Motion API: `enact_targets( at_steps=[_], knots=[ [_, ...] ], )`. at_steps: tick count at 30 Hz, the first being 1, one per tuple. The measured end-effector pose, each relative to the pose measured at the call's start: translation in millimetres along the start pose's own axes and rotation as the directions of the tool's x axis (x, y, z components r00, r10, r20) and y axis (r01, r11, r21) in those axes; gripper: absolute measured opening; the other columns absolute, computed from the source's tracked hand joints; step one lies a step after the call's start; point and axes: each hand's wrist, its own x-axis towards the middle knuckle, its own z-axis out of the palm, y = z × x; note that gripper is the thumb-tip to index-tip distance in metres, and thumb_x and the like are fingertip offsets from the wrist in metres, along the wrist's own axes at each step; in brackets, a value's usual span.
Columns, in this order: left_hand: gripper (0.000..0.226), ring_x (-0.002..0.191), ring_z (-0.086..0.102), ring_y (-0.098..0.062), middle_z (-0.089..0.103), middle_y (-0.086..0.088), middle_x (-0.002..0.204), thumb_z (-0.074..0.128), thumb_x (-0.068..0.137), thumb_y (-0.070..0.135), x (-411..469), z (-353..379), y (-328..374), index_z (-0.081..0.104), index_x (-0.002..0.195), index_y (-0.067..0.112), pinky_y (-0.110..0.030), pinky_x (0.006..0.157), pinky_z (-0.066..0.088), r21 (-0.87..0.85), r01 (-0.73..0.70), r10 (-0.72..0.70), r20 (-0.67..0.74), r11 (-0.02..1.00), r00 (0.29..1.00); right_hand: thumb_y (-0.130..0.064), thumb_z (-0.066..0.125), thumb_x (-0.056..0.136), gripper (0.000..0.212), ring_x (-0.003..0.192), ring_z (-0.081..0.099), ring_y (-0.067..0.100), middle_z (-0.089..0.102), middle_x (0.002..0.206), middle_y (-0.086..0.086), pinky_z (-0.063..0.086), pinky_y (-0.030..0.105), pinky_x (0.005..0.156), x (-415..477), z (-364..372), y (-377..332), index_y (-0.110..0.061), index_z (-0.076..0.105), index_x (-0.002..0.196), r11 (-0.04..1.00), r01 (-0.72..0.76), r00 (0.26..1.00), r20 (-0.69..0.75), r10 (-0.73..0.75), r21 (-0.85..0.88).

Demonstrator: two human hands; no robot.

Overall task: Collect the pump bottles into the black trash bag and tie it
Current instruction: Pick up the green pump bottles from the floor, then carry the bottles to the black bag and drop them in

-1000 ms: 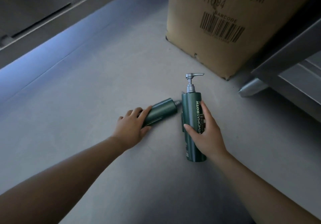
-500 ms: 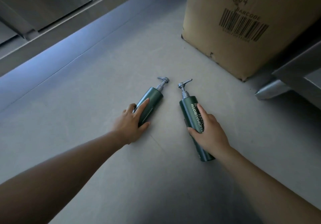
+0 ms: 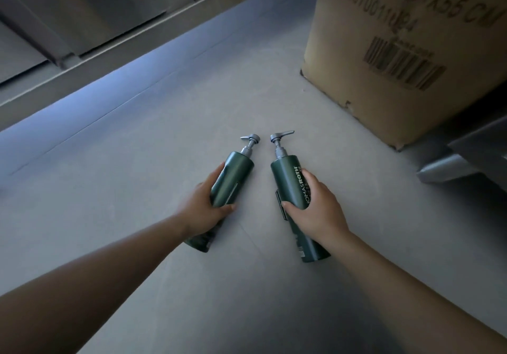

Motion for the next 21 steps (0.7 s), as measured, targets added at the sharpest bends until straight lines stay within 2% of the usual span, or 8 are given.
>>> enact_targets(
  at_steps=[3, 5, 8, 10, 12, 15, 19, 21],
  knots=[
    [0.086, 0.112, 0.050, -0.017, 0.047, 0.007, 0.132, 0.072, 0.076, 0.033, -11, -25, 1, 0.018, 0.142, 0.047, -0.025, 0.090, 0.035, -0.044, 0.089, -0.092, -0.082, 0.995, 0.992, -0.037, 0.069, 0.073, 0.077, 0.096, 0.049, 0.013, 0.053, 0.122, -0.001, 0.036, 0.025, 0.078, 11, 0, -27, -0.036, 0.029, 0.138, 0.999, 0.050, 0.998, 0.043, -0.051, 0.021],
    [0.085, 0.101, 0.050, -0.011, 0.048, 0.013, 0.122, 0.072, 0.075, 0.034, -29, -47, 10, 0.021, 0.141, 0.048, -0.022, 0.083, 0.037, -0.093, 0.144, -0.156, -0.139, 0.985, 0.978, -0.036, 0.070, 0.073, 0.077, 0.093, 0.048, 0.010, 0.054, 0.119, -0.002, 0.037, 0.025, 0.077, 4, -10, -49, -0.037, 0.029, 0.138, 0.997, 0.064, 0.995, 0.076, -0.067, 0.037],
    [0.082, 0.093, 0.050, -0.008, 0.048, 0.019, 0.114, 0.071, 0.076, 0.035, -77, -81, 37, 0.022, 0.140, 0.049, -0.009, 0.067, 0.034, -0.187, 0.220, -0.254, -0.184, 0.957, 0.950, -0.037, 0.072, 0.073, 0.078, 0.093, 0.049, 0.008, 0.052, 0.113, -0.008, 0.038, 0.020, 0.073, -32, -40, -88, -0.038, 0.028, 0.137, 0.994, 0.055, 0.989, 0.131, -0.067, 0.096],
    [0.081, 0.093, 0.050, -0.007, 0.047, 0.020, 0.115, 0.071, 0.076, 0.033, -114, -106, 63, 0.023, 0.140, 0.050, -0.010, 0.068, 0.034, -0.254, 0.255, -0.302, -0.167, 0.933, 0.939, -0.038, 0.072, 0.074, 0.078, 0.093, 0.049, 0.007, 0.050, 0.111, -0.011, 0.037, 0.018, 0.072, -64, -70, -119, -0.039, 0.028, 0.138, 0.994, 0.050, 0.982, 0.176, -0.066, 0.096],
    [0.081, 0.097, 0.050, -0.007, 0.045, 0.021, 0.119, 0.071, 0.077, 0.032, -155, -135, 96, 0.022, 0.140, 0.049, -0.014, 0.075, 0.036, -0.279, 0.264, -0.312, -0.142, 0.923, 0.939, -0.036, 0.072, 0.074, 0.078, 0.098, 0.050, 0.009, 0.051, 0.116, -0.009, 0.040, 0.023, 0.080, -97, -106, -156, -0.038, 0.028, 0.139, 0.995, 0.051, 0.974, 0.215, -0.068, 0.081],
    [0.082, 0.101, 0.051, -0.008, 0.045, 0.021, 0.122, 0.071, 0.078, 0.030, -215, -189, 158, 0.022, 0.141, 0.048, -0.010, 0.074, 0.036, -0.313, 0.252, -0.297, -0.107, 0.916, 0.949, -0.034, 0.071, 0.075, 0.079, 0.105, 0.050, 0.010, 0.052, 0.124, -0.005, 0.040, 0.026, 0.088, -144, -169, -225, -0.038, 0.027, 0.140, 0.995, 0.033, 0.971, 0.232, -0.054, 0.091],
    [0.082, 0.105, 0.056, -0.011, 0.049, 0.016, 0.127, 0.073, 0.077, 0.027, -296, -273, 257, 0.025, 0.140, 0.047, -0.020, 0.084, 0.041, -0.363, 0.179, -0.227, -0.093, 0.914, 0.970, -0.036, 0.071, 0.074, 0.078, 0.108, 0.049, 0.008, 0.052, 0.126, -0.006, 0.040, 0.025, 0.090, -200, -259, -336, -0.038, 0.028, 0.139, 0.989, 0.042, 0.977, 0.203, -0.071, 0.143],
    [0.083, 0.108, 0.056, -0.010, 0.049, 0.015, 0.129, 0.073, 0.076, 0.027, -334, -317, 307, 0.025, 0.140, 0.047, -0.022, 0.086, 0.041, -0.369, 0.122, -0.176, -0.117, 0.922, 0.977, -0.037, 0.072, 0.073, 0.077, 0.108, 0.050, 0.005, 0.052, 0.125, -0.012, 0.043, 0.026, 0.093, -227, -307, -390, -0.042, 0.029, 0.138, 0.983, 0.058, 0.980, 0.177, -0.089, 0.172]
  ],
)
